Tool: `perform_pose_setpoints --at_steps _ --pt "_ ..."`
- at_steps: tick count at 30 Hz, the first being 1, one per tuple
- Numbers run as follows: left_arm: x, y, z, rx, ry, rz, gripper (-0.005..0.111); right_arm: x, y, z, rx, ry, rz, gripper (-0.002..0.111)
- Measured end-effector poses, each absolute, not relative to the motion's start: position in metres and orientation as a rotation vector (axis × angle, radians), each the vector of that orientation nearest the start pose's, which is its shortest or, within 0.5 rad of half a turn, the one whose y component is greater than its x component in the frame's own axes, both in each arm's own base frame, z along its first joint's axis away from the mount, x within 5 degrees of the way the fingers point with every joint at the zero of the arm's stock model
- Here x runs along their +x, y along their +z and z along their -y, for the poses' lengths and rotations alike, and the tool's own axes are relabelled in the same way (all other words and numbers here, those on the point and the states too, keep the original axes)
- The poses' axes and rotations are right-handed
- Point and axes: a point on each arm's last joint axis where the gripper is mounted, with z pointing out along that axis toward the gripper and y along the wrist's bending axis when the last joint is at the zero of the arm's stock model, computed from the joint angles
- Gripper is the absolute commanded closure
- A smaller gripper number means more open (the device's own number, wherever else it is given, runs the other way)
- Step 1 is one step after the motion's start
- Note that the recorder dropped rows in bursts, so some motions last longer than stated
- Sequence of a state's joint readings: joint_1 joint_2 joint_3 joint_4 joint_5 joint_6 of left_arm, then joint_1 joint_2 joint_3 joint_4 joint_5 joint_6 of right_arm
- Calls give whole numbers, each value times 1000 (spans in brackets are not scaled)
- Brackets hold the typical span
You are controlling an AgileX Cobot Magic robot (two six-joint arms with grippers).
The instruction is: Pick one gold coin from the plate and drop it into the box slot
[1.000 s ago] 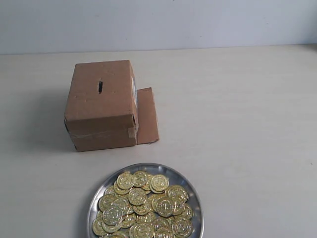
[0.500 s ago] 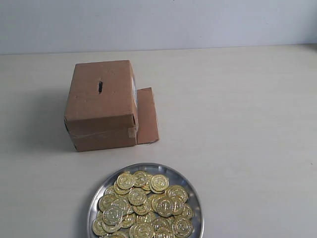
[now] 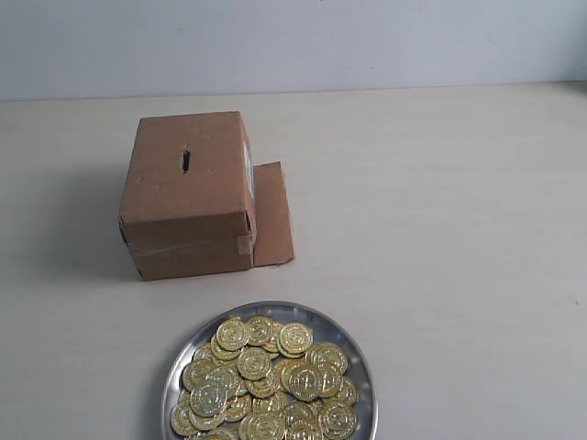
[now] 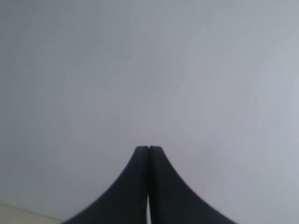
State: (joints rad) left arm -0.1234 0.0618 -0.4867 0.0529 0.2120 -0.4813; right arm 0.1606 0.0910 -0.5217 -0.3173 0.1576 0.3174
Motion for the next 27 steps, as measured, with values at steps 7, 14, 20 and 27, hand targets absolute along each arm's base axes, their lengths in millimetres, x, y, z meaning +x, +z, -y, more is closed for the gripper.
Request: perform_pose_setpoints --at_steps 7,14,20,27 --pt "27 304 2 -220 -429 -1341 107 24 314 0 -61 111 -1274 108" --pt "34 287 2 -230 -418 -1392 107 44 263 -4 -77 109 -1398 108" --pt "41 268 3 -233 -412 -1433 107 54 221 -6 -86 104 -1523 108" --pt "51 234 4 -247 -399 -1527 107 56 207 -6 -88 103 -1567 108"
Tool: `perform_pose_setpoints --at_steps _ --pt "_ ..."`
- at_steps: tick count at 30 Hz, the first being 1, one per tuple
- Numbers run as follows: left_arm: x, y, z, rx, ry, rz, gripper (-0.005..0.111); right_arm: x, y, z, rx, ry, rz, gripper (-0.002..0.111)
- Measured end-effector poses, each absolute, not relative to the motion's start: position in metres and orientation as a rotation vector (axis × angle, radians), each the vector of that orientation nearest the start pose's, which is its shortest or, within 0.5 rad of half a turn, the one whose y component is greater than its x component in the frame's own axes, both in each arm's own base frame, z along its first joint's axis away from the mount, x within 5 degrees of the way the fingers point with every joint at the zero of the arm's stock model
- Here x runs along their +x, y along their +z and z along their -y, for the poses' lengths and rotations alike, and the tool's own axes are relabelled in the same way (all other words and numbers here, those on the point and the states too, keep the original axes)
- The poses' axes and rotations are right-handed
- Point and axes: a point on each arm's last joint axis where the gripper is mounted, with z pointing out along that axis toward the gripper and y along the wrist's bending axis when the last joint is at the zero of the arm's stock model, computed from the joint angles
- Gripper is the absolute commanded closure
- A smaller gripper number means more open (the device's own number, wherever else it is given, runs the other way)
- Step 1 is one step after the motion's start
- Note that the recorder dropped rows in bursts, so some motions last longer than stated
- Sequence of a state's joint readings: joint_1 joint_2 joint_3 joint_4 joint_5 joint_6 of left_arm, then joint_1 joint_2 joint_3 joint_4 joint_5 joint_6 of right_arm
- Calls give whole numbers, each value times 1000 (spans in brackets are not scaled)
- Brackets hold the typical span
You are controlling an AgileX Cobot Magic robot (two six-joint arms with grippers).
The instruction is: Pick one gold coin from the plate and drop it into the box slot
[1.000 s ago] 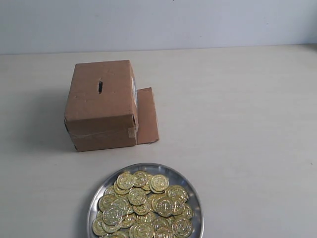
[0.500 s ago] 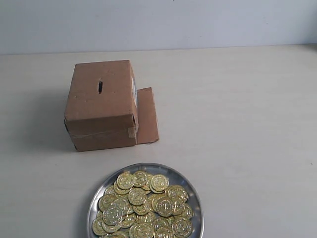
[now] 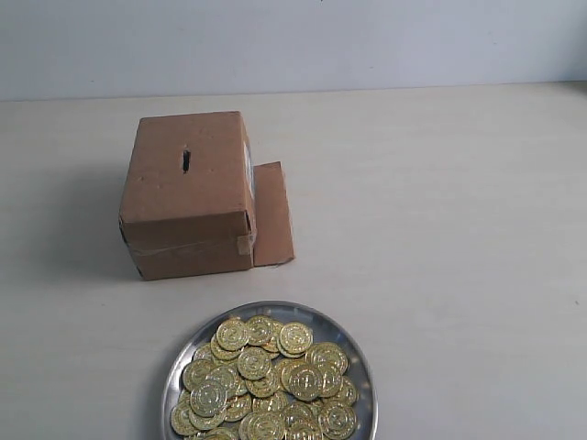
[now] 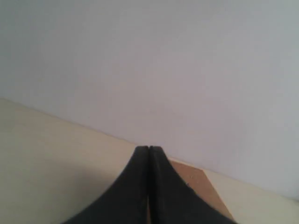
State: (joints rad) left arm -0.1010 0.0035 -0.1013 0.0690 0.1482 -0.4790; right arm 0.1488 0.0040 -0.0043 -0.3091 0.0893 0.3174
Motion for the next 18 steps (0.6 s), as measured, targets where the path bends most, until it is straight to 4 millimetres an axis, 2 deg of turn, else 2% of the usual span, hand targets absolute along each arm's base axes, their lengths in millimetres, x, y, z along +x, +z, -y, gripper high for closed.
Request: perform_pose_setpoints --at_steps 8,18 --pt "56 202 4 -238 -357 -1620 107 56 205 -5 -85 99 -1582 108" --pt "56 201 4 -236 -353 -1626 107 56 205 -5 -84 98 -1586 108"
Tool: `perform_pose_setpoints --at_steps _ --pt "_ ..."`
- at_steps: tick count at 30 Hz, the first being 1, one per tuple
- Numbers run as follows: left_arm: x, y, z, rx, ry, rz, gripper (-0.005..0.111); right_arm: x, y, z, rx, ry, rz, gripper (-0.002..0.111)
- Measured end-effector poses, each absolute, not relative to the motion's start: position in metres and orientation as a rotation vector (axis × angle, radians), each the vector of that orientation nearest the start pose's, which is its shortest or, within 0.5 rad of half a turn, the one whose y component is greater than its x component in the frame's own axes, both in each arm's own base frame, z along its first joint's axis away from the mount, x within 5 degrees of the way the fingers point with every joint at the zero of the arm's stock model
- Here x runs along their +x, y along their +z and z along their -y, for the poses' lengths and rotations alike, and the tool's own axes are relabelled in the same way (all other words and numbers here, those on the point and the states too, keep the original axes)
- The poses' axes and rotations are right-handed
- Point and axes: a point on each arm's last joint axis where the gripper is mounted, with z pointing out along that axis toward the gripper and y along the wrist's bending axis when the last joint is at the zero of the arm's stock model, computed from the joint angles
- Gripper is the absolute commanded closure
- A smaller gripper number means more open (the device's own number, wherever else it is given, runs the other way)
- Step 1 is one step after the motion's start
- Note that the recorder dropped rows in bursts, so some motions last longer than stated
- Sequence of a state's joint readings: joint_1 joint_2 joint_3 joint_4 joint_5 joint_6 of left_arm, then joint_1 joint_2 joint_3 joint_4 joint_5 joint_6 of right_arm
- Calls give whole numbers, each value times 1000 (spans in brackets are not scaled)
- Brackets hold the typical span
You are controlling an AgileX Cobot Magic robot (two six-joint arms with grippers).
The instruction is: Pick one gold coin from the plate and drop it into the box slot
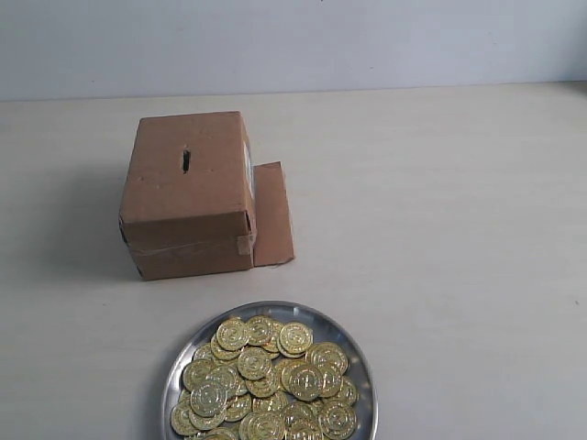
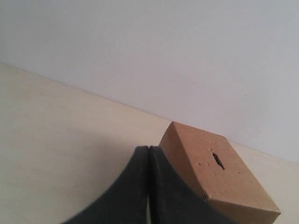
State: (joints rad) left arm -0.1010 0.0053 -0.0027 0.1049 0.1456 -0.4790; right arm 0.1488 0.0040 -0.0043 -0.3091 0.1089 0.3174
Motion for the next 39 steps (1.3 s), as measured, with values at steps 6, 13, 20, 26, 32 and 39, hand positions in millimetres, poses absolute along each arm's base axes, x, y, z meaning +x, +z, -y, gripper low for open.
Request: perform_pose_setpoints --at_steps 6,13,20,26,32,39 --pt "56 201 4 -236 -353 -1626 107 56 205 -6 -73 111 -1587 108" --pt "56 196 4 -246 -340 -1675 107 56 205 -7 79 290 -1597 108" --pt "56 196 4 -247 -339 -1679 107 57 205 -1 182 220 -1586 108" --pt "56 196 4 -247 -339 -1679 107 57 205 2 234 169 -1577 108" --pt "56 196 4 -249 -338 -1679 107 57 205 2 240 173 -1576 108" --pt "56 196 1 -284 -306 -1671 107 57 205 -1 193 219 -1584 108"
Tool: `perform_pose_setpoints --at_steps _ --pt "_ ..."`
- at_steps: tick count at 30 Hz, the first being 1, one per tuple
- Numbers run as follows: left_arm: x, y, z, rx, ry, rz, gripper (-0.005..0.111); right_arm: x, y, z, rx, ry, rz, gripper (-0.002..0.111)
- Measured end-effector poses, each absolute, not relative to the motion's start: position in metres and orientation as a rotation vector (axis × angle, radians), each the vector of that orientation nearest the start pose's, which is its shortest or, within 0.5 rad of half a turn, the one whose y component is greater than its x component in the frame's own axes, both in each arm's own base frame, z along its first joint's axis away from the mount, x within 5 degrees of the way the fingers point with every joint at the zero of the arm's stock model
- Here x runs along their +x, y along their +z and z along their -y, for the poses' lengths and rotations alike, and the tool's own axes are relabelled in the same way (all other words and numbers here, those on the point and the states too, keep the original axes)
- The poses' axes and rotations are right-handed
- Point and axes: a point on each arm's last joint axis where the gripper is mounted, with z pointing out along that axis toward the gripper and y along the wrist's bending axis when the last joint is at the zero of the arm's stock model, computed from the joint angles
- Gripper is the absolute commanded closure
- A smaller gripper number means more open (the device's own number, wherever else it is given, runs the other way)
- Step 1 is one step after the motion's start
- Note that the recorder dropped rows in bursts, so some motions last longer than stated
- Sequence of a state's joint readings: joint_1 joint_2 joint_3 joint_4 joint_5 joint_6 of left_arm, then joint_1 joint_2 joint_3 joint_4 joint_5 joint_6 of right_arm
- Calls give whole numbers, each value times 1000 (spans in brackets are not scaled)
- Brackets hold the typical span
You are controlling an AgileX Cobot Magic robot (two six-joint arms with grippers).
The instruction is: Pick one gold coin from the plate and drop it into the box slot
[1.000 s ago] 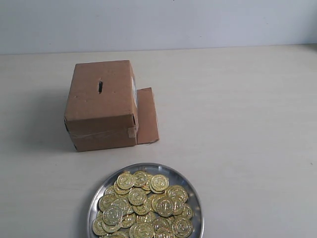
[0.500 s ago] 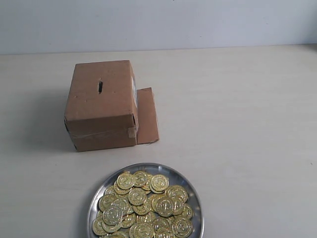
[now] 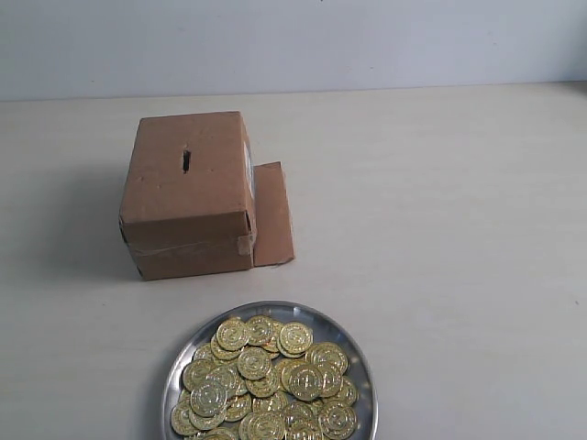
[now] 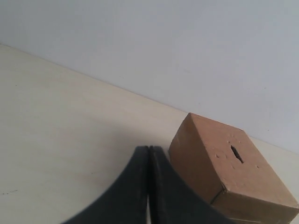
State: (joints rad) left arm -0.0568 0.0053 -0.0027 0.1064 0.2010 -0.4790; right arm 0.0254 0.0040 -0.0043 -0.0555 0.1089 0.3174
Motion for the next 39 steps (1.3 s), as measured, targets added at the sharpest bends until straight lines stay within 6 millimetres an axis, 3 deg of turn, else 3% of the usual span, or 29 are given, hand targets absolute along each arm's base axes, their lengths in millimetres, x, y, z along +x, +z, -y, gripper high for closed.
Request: perform_pose_setpoints --at_steps 29,39 --pt "55 189 0 -307 -278 -1738 107 56 199 -1 205 213 -1646 108" --pt "54 184 -1 -96 -90 -1810 107 56 195 0 43 59 -1693 108"
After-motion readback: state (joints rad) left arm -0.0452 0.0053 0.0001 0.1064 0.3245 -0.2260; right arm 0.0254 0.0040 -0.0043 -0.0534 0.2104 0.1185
